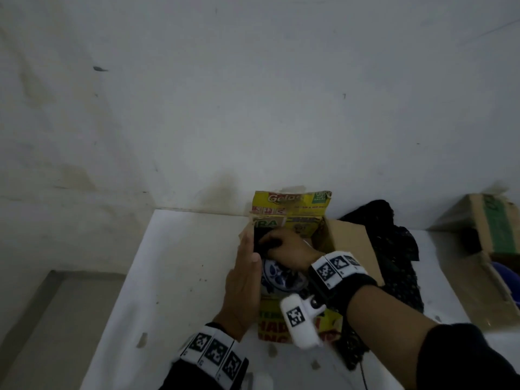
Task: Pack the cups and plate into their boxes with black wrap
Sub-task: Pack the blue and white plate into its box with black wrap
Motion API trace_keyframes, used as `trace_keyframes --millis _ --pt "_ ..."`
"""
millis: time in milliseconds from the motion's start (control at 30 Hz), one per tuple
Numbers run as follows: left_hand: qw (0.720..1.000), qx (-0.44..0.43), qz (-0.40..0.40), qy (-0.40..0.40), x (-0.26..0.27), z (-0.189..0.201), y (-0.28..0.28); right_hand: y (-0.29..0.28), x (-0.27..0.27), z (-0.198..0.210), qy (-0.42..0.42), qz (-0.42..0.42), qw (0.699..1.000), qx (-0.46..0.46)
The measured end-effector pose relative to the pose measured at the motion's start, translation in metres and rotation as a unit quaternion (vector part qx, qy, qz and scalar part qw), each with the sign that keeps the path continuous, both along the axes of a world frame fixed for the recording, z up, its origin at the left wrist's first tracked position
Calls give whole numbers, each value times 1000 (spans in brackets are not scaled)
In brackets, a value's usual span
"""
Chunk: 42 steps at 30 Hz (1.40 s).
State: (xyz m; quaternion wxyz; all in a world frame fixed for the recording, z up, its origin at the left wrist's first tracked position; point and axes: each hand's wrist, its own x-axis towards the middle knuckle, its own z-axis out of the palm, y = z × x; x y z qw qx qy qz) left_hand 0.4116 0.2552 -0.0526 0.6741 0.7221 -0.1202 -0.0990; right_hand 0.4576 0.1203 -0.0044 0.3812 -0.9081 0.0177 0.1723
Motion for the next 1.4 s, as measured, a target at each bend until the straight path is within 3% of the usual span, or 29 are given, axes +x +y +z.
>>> trace_keyframes --millis 67,133,233,300,367,533,633,900,967,1067,1200,1400 --pt "1000 -10 4 -11 0 -2 -1 -11 -2 0 2 149 975 -163" --pt "999 -27 7 -19 0 -4 -3 -19 -5 -3 -18 247 915 -318" --pt "998 -60 12 -1 1 -7 -5 -17 -15 -10 -58 293 853 -428" --pt "998 -64 16 -1 1 -7 -5 -14 -16 -17 -73 293 829 -471" --pt "998 -60 16 -2 1 -7 -4 -9 -14 -18 -132 281 832 -460" --pt "996 -91 14 11 3 -7 -4 -12 -7 -17 -93 313 826 -459" --pt "995 -94 9 26 3 -6 -4 -11 -6 -15 -92 312 855 -403" --pt "996 -78 5 35 4 -4 2 -4 11 -18 -7 303 862 -407" --pt "997 -70 -2 29 2 -4 2 -4 9 -17 -10 305 857 -415" --pt "997 -75 -5 17 0 1 -1 -1 0 -10 -104 302 837 -444" --pt "997 -74 -4 26 0 2 -1 -2 -11 -12 -102 292 838 -449" --pt "998 -57 -4 14 0 2 -1 -8 -10 -23 -196 315 788 -491"
